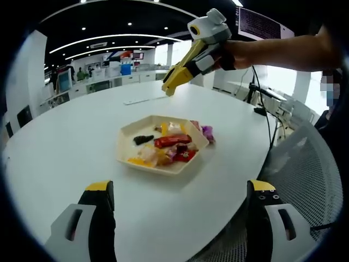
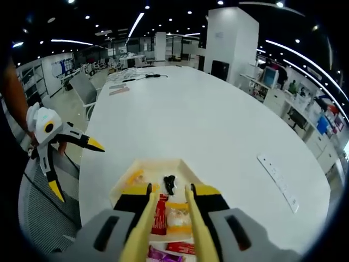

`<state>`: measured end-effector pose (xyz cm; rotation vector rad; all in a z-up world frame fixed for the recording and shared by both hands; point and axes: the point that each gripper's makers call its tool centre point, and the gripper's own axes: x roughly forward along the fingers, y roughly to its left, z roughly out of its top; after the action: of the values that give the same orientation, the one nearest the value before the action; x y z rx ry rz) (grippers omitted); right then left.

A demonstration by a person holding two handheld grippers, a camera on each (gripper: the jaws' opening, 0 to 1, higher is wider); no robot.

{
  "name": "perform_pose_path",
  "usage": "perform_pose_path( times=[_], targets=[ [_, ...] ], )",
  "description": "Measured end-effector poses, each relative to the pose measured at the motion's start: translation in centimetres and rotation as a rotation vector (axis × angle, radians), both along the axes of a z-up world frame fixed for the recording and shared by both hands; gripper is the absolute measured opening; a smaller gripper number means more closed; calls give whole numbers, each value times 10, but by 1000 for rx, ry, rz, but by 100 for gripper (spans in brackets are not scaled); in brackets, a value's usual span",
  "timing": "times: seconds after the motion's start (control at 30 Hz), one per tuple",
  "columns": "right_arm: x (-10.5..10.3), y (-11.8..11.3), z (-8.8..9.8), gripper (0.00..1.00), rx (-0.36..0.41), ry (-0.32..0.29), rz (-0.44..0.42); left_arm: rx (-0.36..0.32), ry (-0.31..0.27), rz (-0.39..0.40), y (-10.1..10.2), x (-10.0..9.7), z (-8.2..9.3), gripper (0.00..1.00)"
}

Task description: Place the target food into the container with the food tongs after gripping and lifting it, then release it inside without dropping or visibly crushing the food.

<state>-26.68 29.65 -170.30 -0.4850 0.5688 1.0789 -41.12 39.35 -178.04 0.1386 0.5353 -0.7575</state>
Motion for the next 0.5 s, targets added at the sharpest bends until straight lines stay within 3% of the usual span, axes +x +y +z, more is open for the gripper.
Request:
perform_pose_path(
  times=[0.33,0.4,0.5],
  targets=[
    [-3,-35,1,28,2,-15,-47,14,-53,34,9,7,7,96],
    [-4,-45,-1,28,0,-17,-60,-11,-36,56,11,8,7,97],
    [-7,-56,-4,28,3,-15,-77,-44,-59,58,10,9,14,99]
  ],
)
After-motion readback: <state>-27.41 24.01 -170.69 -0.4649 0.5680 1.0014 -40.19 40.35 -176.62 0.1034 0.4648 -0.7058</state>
